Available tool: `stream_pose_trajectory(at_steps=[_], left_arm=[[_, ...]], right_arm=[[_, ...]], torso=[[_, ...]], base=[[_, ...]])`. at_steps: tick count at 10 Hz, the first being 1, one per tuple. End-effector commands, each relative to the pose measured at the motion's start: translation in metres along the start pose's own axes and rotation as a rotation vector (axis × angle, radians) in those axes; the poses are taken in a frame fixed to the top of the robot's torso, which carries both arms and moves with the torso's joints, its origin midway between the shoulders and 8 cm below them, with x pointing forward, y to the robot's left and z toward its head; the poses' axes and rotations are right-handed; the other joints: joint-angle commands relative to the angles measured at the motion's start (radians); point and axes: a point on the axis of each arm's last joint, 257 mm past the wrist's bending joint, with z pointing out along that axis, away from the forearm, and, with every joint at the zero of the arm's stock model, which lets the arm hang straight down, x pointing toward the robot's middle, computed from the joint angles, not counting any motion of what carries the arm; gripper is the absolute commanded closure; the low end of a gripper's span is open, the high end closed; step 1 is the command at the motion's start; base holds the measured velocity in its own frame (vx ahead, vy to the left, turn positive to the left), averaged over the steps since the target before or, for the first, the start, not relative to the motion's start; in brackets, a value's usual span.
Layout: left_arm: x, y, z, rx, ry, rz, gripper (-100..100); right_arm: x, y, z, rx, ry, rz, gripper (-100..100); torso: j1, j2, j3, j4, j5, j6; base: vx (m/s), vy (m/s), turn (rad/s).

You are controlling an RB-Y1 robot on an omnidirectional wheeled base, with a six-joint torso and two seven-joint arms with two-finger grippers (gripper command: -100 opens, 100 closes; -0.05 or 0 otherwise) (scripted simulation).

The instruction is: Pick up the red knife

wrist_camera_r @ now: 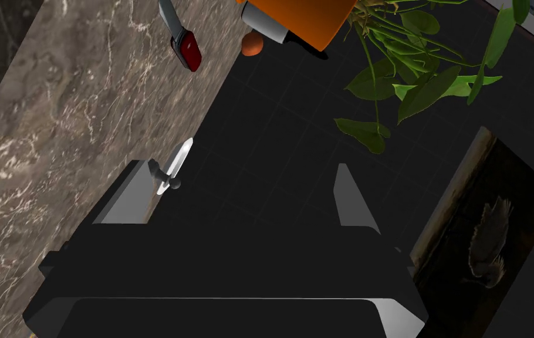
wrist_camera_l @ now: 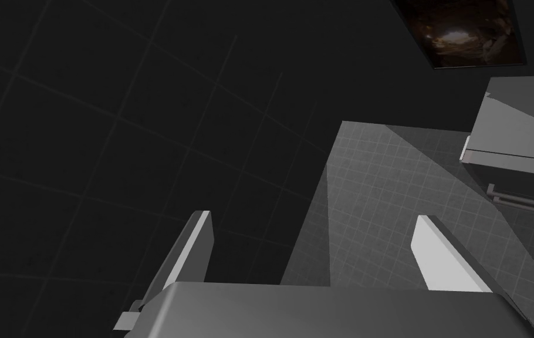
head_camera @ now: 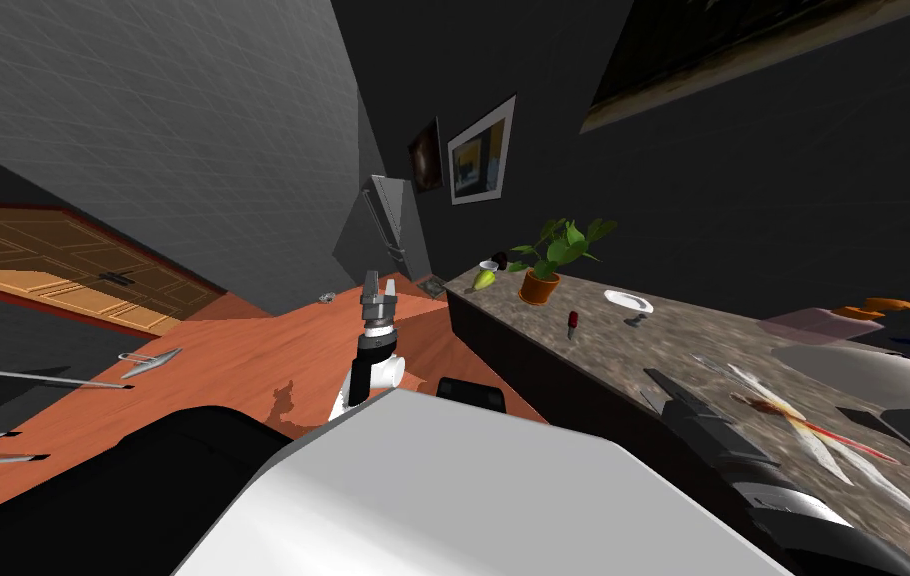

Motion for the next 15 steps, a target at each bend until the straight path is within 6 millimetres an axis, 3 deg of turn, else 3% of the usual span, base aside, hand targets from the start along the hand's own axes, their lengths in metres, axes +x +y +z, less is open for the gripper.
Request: stream_pose_trajectory(at_steps=[1,2,3,4,5,6,7,8,9,10,11,12,15], left_arm=[[0.0,0.0,0.0,0.0,0.0,0.0,0],[0.0,0.0,0.0,0.0,0.0,0.0,0],[0.0,0.0,0.0,0.0,0.0,0.0,0],[0.0,0.0,0.0,0.0,0.0,0.0,0],[0.0,0.0,0.0,0.0,0.0,0.0,0],[0.0,0.0,0.0,0.0,0.0,0.0,0],[0.0,0.0,0.0,0.0,0.0,0.0,0],[0.0,0.0,0.0,0.0,0.0,0.0,0],[0.0,0.0,0.0,0.0,0.0,0.0,0],[0.0,0.0,0.0,0.0,0.0,0.0,0],[0.0,0.0,0.0,0.0,0.0,0.0,0],[0.0,0.0,0.0,0.0,0.0,0.0,0],[0.0,0.0,0.0,0.0,0.0,0.0,0]], right_arm=[[-0.005,-0.01,-0.003,0.035,0.018,-0.017,-100],[-0.014,-0.031,-0.014,0.105,0.021,-0.02,-100],[-0.013,-0.029,-0.011,0.103,0.037,-0.034,-100],[-0.023,-0.049,-0.023,0.172,0.042,-0.037,-100],[-0.022,-0.046,-0.02,0.17,0.057,-0.05,-100],[-0.031,-0.066,-0.033,0.238,0.061,-0.052,-100],[-0.03,-0.063,-0.029,0.236,0.077,-0.066,-100],[-0.039,-0.081,-0.041,0.3,0.083,-0.07,-100],[-0.038,-0.08,-0.039,0.301,0.098,-0.082,-100],[-0.046,-0.096,-0.051,0.366,0.106,-0.088,-100],[-0.045,-0.095,-0.048,0.364,0.118,-0.098,-100],[-0.053,-0.111,-0.062,0.429,0.122,-0.1,-100],[-0.059,-0.123,-0.067,0.487,0.159,-0.129,-100]], torso=[[0.0,0.0,0.0,0.0,0.0,0.0],[0.0,0.0,0.0,0.0,0.0,0.0],[0.0,0.0,0.0,0.0,0.0,0.0],[-0.001,0.0,0.0,0.0,0.0,0.0],[0.0,-0.001,0.0,0.0,0.0,0.0],[-0.001,-0.001,0.0,0.0,0.0,0.0],[0.0,-0.001,-0.001,0.0,0.0,0.0],[-0.001,-0.001,-0.001,0.0,0.0,0.0],[0.0,-0.002,-0.001,0.0,0.0,0.0],[-0.001,-0.001,-0.001,0.0,0.0,0.0],[-0.001,-0.002,-0.001,0.0,0.0,0.0],[-0.001,-0.002,-0.001,0.0,0.0,0.0],[-0.001,-0.003,-0.002,-0.001,0.0,0.0]], base=[[0.009,0.029,0.054],[0.013,0.036,0.11],[0.012,0.027,0.062],[0.015,0.034,0.141],[0.017,0.025,0.069],[0.026,0.035,0.16],[0.024,0.023,0.073],[0.028,0.03,0.141],[0.024,0.019,0.072],[0.035,0.024,0.157],[0.031,0.019,0.087],[0.046,0.025,0.197],[0.039,0.02,0.113]])
